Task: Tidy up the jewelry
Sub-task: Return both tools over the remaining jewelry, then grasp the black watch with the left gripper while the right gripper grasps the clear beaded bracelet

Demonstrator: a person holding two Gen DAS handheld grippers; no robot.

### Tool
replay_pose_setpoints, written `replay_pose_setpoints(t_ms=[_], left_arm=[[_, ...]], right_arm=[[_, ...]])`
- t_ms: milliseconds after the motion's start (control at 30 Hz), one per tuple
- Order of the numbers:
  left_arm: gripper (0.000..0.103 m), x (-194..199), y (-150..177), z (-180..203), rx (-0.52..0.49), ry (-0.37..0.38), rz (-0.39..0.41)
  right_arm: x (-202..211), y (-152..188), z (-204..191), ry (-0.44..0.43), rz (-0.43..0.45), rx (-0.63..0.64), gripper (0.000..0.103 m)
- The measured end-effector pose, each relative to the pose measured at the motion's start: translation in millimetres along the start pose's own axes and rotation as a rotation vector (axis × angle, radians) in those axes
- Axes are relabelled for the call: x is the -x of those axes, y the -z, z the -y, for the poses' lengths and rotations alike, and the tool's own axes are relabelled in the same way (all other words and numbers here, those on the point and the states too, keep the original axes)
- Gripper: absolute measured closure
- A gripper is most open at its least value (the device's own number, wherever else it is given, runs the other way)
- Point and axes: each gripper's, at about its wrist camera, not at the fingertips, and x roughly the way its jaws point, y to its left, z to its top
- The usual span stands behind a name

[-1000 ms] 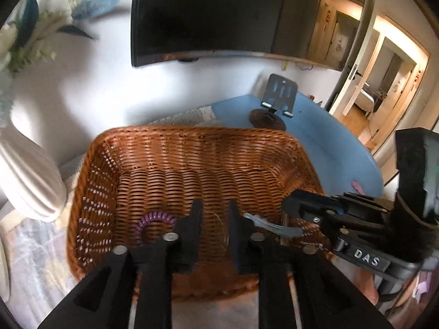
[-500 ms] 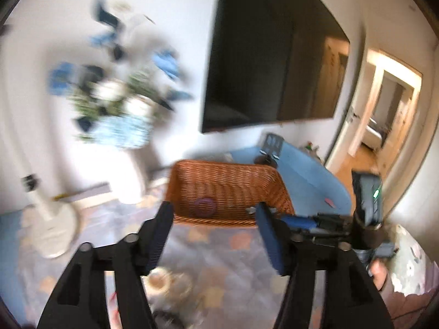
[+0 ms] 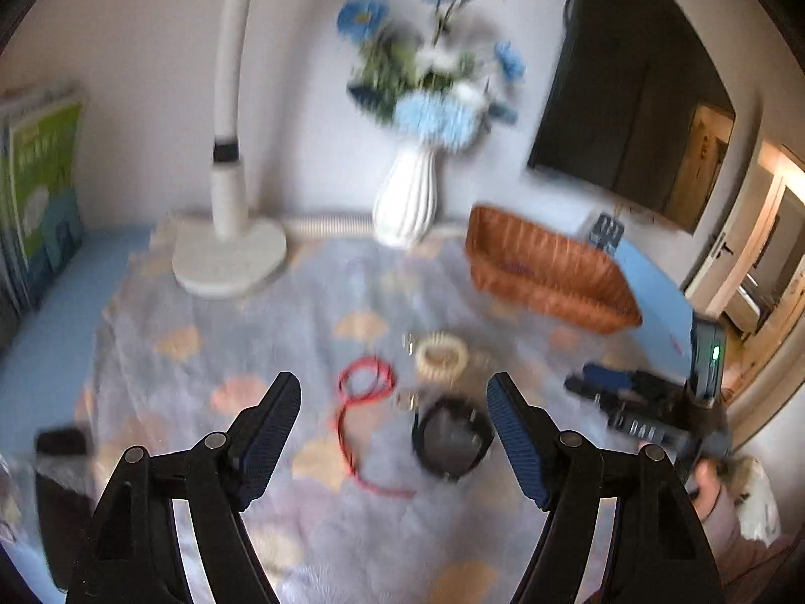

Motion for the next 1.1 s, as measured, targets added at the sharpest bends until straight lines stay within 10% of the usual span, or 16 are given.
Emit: replay_pose_setpoints(t_ms=[533, 667, 1100], left_arm=[[0.039, -98, 38, 3, 0.066, 0.063, -0.188], [0.059, -107, 41, 5, 0.066, 0.073, -0.206], [0.071, -124, 39, 13, 0.069, 0.082, -0.227]], right_arm=[[-25, -50, -21, -0.094, -0.145, 0.066, 0.052], [-53, -62, -29, -0.084, -0.198, 0.097, 0.069], [-103, -55, -49, -0.050, -0.277, 0.143, 0.089]])
